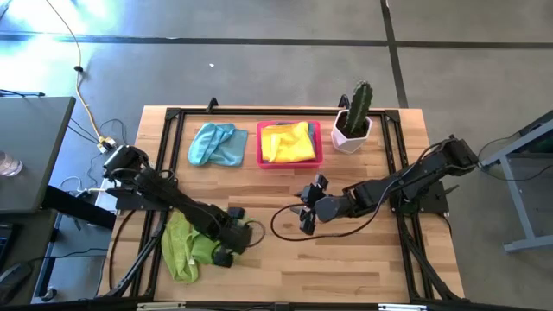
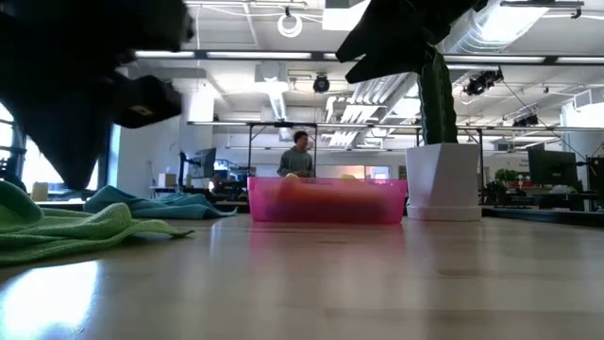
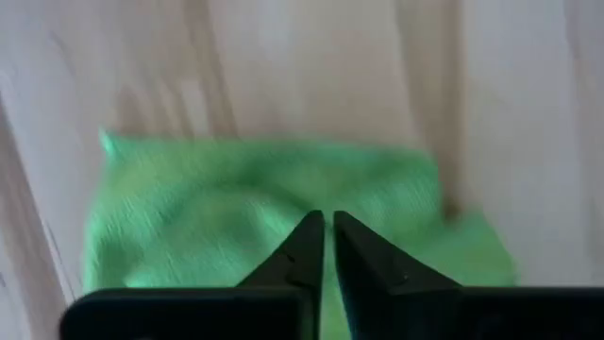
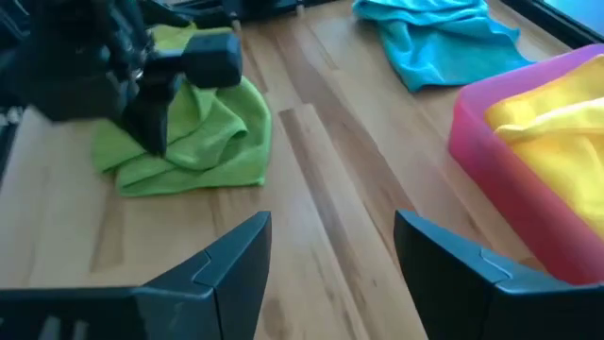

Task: Fold microfiber towels
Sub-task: Fold the green microfiber cloth

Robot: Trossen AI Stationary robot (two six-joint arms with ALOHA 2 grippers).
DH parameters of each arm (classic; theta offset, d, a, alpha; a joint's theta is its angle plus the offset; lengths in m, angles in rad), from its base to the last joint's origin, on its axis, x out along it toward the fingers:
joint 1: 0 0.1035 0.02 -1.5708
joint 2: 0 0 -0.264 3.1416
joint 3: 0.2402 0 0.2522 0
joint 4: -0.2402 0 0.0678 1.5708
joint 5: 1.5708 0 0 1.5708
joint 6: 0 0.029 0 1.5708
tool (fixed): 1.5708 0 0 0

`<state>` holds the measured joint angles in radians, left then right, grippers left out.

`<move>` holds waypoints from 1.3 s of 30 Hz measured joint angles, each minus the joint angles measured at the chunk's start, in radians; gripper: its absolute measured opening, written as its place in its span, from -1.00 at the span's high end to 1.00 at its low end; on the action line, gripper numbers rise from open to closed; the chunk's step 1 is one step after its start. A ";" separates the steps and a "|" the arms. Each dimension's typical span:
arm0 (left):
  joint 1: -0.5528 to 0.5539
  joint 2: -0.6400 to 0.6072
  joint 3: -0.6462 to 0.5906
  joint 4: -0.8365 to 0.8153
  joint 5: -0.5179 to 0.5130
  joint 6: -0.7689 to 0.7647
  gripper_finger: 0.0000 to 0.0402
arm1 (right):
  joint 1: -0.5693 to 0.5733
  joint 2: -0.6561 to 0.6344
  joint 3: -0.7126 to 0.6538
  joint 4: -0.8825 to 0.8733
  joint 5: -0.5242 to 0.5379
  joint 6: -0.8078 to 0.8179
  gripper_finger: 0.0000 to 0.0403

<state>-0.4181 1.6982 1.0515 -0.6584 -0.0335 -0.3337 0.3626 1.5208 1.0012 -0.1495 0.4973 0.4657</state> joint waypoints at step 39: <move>-0.015 -0.028 -0.046 -0.445 -0.033 -0.169 0.97 | 0.000 0.000 0.000 -0.041 -0.013 0.028 -0.07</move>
<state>-0.4335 1.6703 1.0052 -1.1038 -0.0665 -0.5022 0.3630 1.5211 1.0012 -0.1909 0.4839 0.4935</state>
